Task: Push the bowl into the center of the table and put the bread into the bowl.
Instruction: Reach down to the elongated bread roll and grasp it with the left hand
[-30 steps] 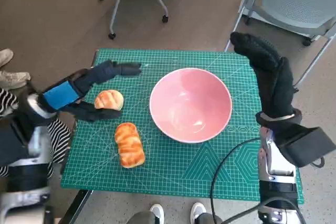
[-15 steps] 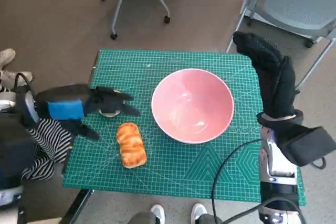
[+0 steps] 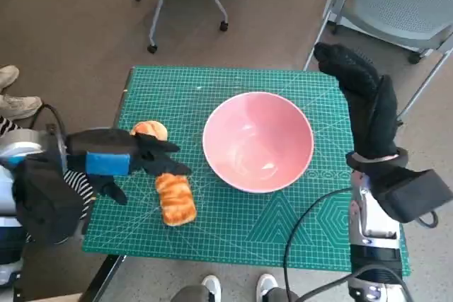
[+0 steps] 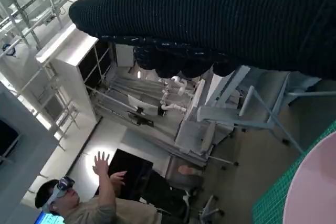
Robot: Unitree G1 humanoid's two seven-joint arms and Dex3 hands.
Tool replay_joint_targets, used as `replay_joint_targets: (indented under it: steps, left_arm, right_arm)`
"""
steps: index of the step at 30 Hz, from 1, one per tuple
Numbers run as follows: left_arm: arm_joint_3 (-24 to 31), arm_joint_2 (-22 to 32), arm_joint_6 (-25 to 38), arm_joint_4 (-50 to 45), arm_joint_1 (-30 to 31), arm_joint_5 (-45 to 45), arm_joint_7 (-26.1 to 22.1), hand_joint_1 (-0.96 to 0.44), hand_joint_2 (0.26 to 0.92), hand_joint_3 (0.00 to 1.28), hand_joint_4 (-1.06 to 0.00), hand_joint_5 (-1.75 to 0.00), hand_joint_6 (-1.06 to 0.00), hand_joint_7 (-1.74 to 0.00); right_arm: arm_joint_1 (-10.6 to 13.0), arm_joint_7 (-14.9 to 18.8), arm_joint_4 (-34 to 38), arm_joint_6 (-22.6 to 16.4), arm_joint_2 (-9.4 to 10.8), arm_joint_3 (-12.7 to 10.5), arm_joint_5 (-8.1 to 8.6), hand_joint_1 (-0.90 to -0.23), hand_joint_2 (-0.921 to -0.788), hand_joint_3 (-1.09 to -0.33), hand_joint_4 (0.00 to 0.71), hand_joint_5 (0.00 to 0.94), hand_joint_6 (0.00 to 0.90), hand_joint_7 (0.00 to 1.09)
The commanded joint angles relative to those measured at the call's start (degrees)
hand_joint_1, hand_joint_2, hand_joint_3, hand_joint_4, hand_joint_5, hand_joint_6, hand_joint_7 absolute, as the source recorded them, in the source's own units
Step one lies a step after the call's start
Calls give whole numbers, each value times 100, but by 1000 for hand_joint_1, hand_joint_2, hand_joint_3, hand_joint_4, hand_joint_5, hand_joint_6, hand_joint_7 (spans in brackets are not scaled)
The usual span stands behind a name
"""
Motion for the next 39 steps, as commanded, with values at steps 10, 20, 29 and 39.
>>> replay_joint_targets:
  steps: [10, 20, 29, 39]
  left_arm:
    - [-574, -320, -417, 438, 27, 894, 625, 90, 757, 15, -194, -6, -381, -24]
    - [-1001, -749, -1318, 1397, -201, 1623, 1451, 61, 754, 8, -292, -22, -427, -27]
    - [-1303, -973, -2116, 2292, -467, 2367, 2318, 33, 804, 24, -501, -35, -540, -40]
    - [-1493, -805, -2144, 2344, -592, 2935, 2691, 20, 914, 64, -682, -771, -711, -835]
  right_arm:
    - [157, 54, 83, 21, -87, -45, 31, -686, -921, -733, 235, 8, 73, 609]
    - [248, 16, 43, -6, -79, -43, 5, -690, -921, -729, 235, 7, 73, 601]
    - [331, -24, -23, 3, -51, -13, -28, -689, -921, -731, 233, 4, 73, 595]
    - [415, -22, -101, -4, -67, -40, -8, -686, -921, -731, 235, 4, 78, 591]
